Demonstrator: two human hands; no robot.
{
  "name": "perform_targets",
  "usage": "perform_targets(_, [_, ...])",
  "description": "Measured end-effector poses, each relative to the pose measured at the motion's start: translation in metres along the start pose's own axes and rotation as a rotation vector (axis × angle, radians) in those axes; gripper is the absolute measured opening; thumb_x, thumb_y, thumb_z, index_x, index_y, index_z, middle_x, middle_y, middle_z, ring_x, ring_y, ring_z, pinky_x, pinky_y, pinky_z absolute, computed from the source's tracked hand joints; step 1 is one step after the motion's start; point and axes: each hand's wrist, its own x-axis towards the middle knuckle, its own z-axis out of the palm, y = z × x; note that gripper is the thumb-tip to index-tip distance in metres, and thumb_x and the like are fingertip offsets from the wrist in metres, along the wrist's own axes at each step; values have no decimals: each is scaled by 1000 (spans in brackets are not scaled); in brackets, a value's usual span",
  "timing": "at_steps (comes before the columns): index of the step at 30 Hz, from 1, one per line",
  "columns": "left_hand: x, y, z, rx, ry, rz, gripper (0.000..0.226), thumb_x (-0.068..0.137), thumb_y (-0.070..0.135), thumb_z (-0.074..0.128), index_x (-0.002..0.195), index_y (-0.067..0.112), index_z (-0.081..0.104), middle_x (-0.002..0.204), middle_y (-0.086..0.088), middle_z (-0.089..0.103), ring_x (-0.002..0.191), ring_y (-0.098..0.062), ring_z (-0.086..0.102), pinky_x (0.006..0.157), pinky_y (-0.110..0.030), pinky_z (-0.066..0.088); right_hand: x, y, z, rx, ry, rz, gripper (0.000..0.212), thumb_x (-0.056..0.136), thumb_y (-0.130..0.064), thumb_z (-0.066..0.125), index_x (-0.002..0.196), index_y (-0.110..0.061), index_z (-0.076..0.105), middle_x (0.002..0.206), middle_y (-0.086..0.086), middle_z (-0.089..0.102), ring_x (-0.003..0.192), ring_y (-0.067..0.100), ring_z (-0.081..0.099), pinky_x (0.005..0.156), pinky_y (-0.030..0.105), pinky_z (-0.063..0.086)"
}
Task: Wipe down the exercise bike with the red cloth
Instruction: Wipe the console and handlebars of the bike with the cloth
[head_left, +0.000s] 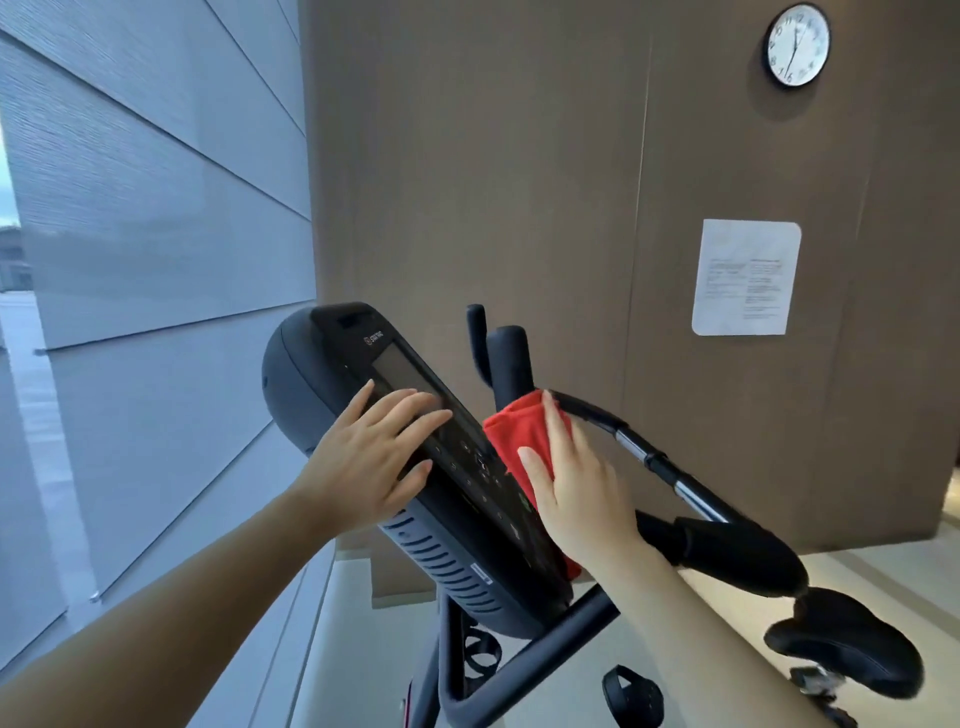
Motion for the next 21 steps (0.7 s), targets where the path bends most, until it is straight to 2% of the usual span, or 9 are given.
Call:
perform_targets(2, [-1, -5, 9, 53, -15, 11, 52, 88, 43, 34, 127, 20, 59, 125, -2, 62, 121, -23, 55, 113, -48, 22, -12, 4, -2, -147, 29, -17, 68, 94, -55, 16, 145, -12, 29, 131, 10, 55, 100, 25, 63, 76, 35, 52])
perform_targets(4, [0, -4, 15, 82, -10, 15, 49, 89, 43, 33, 116, 22, 67, 113, -1, 66, 112, -24, 59, 111, -47, 20, -22, 5, -2, -242, 12, 7, 67, 94, -55, 18, 143, -12, 33, 130, 10, 55, 106, 25, 60, 80, 38, 51])
perform_targets(8, [2, -2, 22, 68, 37, 4, 44, 89, 43, 33, 98, 24, 71, 96, 2, 65, 100, -24, 60, 107, -47, 23, -24, -2, -2, -276, -15, 108, 67, 93, -57, 4, 146, -23, 28, 148, 8, 34, 132, 28, 37, 99, 50, 36])
perform_targets(11, [2, -3, 25, 72, 58, 27, 42, 88, 43, 34, 96, 23, 71, 95, 1, 64, 99, -24, 59, 107, -48, 24, -24, -12, 0, -326, 53, 194, 58, 95, -50, 7, 145, -30, 28, 151, 7, 28, 135, 30, 27, 102, 57, 27])
perform_targets(16, [2, -7, 31, 63, 77, 63, 42, 86, 45, 38, 95, 21, 71, 93, 0, 63, 97, -25, 59, 107, -48, 24, -36, -19, 12, -221, 232, 274, 46, 97, -41, 32, 140, -29, 40, 142, 6, 42, 128, 32, 40, 99, 55, 34])
perform_targets(19, [3, -8, 35, 69, 92, 73, 42, 86, 46, 38, 94, 20, 70, 91, 0, 62, 95, -25, 58, 107, -48, 23, -43, -17, 15, -207, 273, 217, 47, 97, -40, 29, 135, -23, 50, 136, 8, 51, 122, 33, 49, 95, 55, 41])
perform_targets(21, [3, -8, 36, 68, 107, 76, 43, 86, 46, 37, 92, 20, 70, 90, 0, 61, 94, -25, 58, 107, -47, 23, -42, -11, 13, -228, 253, 148, 49, 98, -42, 26, 131, -19, 54, 129, 10, 57, 114, 32, 55, 90, 50, 48])
